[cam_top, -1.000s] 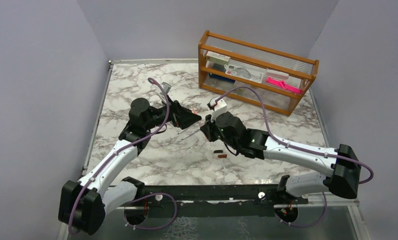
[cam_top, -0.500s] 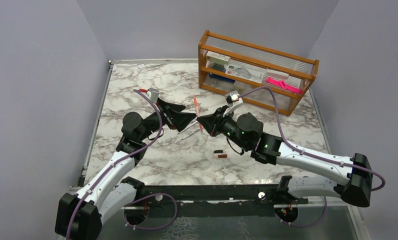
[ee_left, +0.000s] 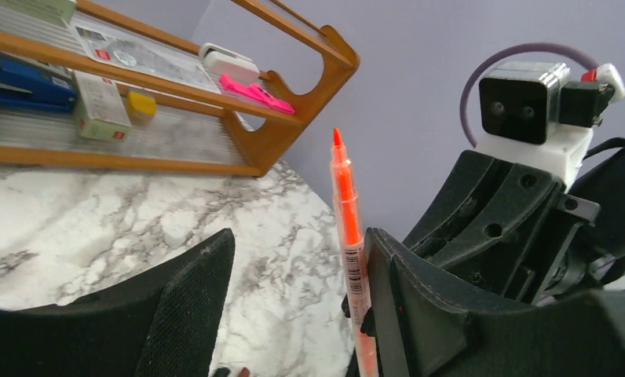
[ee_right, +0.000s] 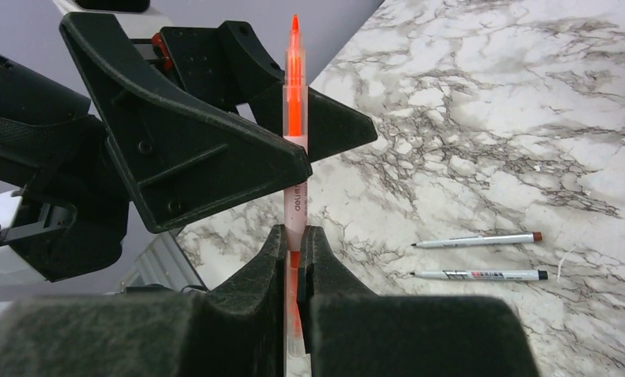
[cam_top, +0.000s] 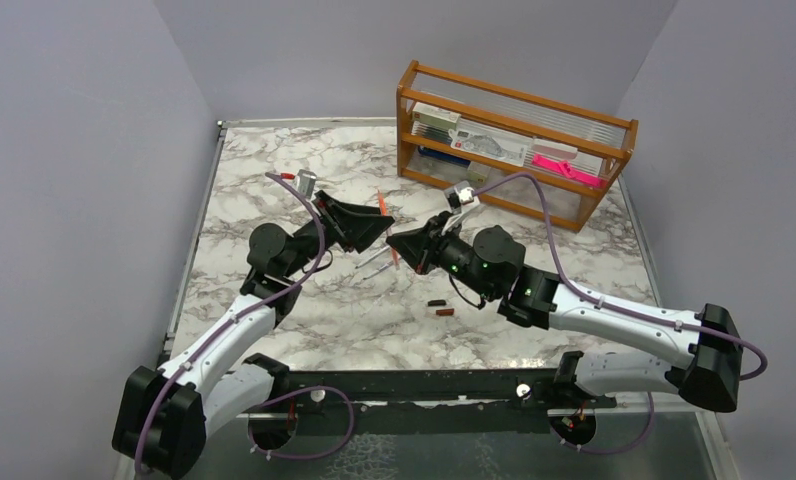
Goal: Insert the pens into the pen caps
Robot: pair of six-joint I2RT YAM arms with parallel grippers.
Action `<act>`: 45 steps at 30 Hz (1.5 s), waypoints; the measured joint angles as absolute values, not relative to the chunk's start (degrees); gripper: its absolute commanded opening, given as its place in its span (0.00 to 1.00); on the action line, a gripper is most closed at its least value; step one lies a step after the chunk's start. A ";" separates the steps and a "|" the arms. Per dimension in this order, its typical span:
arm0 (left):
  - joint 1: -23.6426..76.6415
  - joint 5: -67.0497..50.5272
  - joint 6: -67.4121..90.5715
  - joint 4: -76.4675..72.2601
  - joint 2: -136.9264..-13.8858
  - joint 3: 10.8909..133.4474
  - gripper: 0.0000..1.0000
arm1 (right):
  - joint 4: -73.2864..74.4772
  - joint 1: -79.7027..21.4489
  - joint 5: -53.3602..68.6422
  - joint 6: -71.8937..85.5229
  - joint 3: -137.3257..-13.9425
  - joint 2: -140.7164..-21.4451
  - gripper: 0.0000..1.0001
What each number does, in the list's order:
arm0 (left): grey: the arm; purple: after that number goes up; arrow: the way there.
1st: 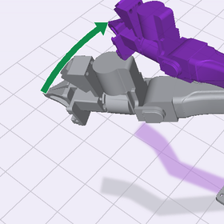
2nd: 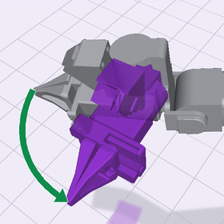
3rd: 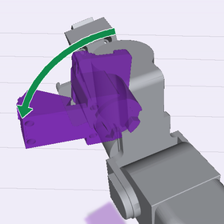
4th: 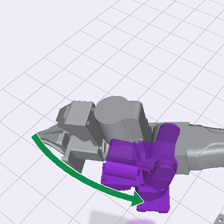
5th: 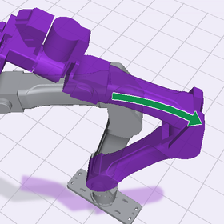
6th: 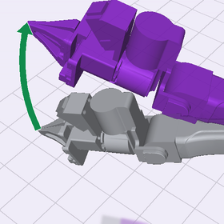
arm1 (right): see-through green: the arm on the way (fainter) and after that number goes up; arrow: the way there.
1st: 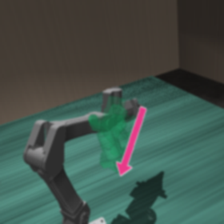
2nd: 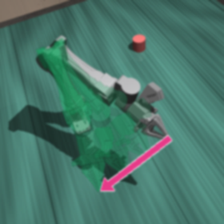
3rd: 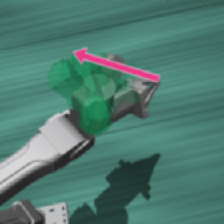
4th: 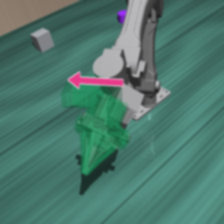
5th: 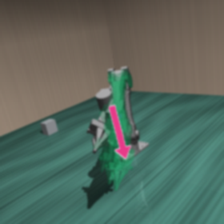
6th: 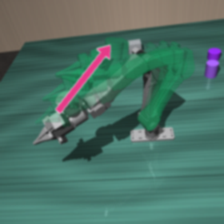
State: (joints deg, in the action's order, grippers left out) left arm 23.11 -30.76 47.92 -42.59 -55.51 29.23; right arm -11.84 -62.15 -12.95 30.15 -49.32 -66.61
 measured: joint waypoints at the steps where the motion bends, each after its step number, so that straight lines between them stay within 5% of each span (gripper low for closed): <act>1: 23.14 -30.79 49.60 -42.76 -55.66 29.23 0.58 | -12.10 -62.15 -12.82 30.13 -49.25 -66.52 0.01; 11: 24.03 -32.16 57.93 -44.97 -55.86 29.39 0.00 | -13.72 -61.80 -12.16 28.56 -48.23 -66.59 0.01; 16: 24.08 -32.53 59.16 -44.97 -55.96 29.56 0.00 | -14.52 -61.76 -12.08 27.97 -47.97 -66.87 0.01; 19: 24.08 -32.73 58.78 -44.97 -55.99 29.56 0.00 | -14.52 -61.78 -12.10 27.62 -47.94 -66.87 0.29; 24: 24.08 -33.80 53.01 -43.64 -56.66 31.00 0.00 | -12.03 -61.82 -12.53 27.79 -47.94 -65.98 0.54; 33: 24.12 -35.18 39.92 -37.43 -61.60 37.15 0.00 | -3.90 -61.82 -19.22 26.74 -50.52 -58.33 0.56; 45: 28.27 -41.10 30.00 -34.26 -61.10 38.59 0.00 | -0.93 -61.82 -22.11 23.64 -59.92 -64.99 0.53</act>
